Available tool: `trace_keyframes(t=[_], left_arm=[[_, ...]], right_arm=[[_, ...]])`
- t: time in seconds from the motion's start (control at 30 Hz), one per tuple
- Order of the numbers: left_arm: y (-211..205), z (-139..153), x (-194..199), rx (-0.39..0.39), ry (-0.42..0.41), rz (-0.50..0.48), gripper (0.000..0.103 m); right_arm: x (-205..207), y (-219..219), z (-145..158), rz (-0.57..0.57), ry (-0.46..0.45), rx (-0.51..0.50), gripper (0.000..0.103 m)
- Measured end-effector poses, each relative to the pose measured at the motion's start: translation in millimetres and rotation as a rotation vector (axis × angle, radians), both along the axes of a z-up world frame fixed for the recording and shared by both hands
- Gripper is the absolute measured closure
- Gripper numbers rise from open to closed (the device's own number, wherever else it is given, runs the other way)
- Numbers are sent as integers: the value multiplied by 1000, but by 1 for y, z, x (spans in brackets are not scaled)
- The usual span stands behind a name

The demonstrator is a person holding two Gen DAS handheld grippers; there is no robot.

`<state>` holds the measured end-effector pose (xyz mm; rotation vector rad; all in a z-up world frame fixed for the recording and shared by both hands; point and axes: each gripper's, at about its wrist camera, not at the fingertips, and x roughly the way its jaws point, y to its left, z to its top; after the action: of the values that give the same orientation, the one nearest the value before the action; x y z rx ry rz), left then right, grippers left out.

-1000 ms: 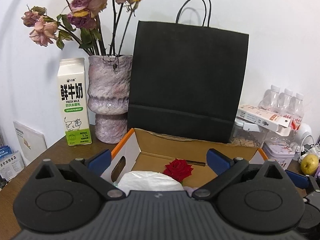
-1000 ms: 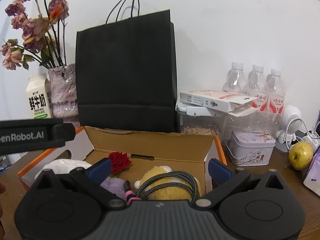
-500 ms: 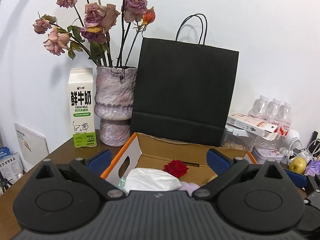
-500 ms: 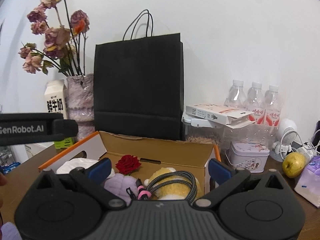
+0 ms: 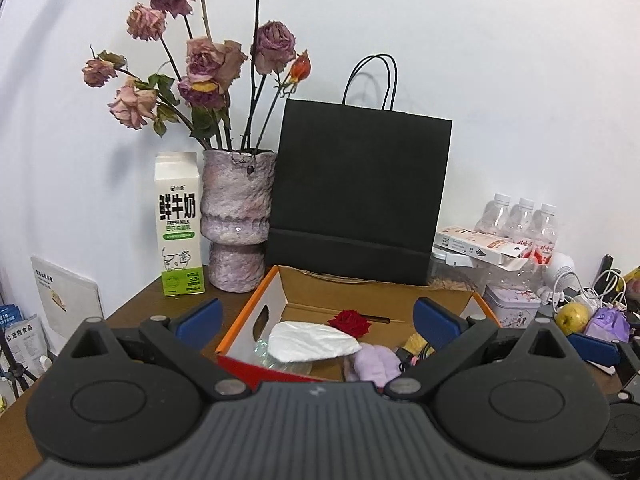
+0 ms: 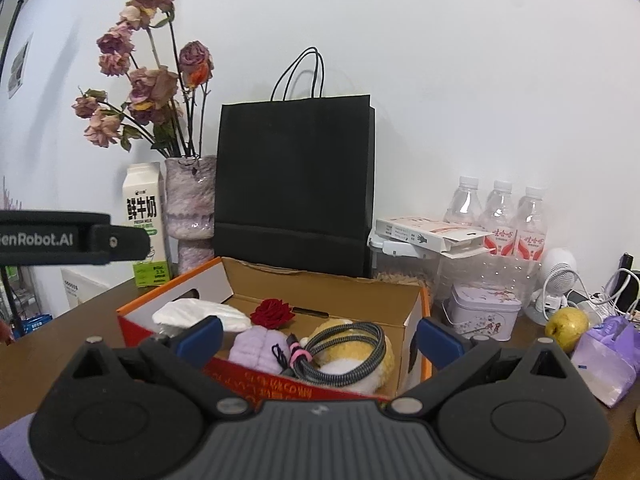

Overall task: Organize objects
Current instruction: 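Open the left tool to drop the white cloth into the box while the right tool drops the cable, then withdraw both tools from the box toward the lavender cloth on the table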

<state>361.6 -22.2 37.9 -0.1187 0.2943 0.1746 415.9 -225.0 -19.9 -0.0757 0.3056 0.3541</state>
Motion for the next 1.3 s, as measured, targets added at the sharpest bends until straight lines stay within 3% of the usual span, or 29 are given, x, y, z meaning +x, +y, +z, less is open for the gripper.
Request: trace_keyframes(t=[0.6, 1.3], left_arm=[[1, -7, -54, 43, 6, -31, 0], [18, -59, -120, 87, 70, -77, 0]], right_arm=[[-72, -7, -11, 33, 16, -25, 0], [-127, -17, -42, 24, 78, -25, 0]])
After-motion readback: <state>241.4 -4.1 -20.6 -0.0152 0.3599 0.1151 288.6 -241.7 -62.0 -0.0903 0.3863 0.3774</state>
